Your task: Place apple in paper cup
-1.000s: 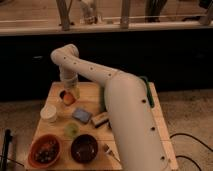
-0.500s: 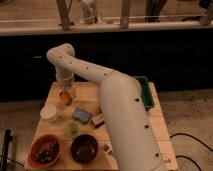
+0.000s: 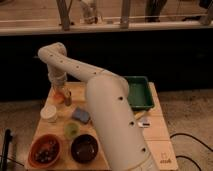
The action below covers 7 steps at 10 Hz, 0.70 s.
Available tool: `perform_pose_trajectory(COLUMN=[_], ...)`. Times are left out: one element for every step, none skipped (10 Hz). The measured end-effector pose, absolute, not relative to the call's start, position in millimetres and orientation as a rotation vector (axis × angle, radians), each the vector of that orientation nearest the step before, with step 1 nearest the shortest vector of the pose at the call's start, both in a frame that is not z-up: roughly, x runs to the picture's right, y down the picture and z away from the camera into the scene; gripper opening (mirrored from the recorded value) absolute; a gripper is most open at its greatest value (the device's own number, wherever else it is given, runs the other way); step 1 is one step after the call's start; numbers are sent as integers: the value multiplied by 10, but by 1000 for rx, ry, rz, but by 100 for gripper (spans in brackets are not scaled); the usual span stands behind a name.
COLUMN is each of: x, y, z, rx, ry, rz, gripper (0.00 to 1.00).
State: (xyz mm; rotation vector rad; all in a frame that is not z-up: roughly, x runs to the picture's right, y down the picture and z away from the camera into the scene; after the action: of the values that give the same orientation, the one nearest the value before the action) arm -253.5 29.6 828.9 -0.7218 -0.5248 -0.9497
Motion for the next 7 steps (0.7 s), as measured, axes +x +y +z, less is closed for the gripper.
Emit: perform_pose_trajectory(x=[-2555,-2591,-2640,-2683,-2734,-2759,-2809], y=[303,314,333,352,371,387,410], z=[8277,8269,8257,8243,8220,8211,8186], rx=[-705,-694,-683,-673,-660,-656,-648], ry=[-541,-555,-571,-590,-620,-635,-660], rz=[-972,-986,-1002,-1017,-1033,-1040,-1051], gripper=[1,1,1,1,1,1,1])
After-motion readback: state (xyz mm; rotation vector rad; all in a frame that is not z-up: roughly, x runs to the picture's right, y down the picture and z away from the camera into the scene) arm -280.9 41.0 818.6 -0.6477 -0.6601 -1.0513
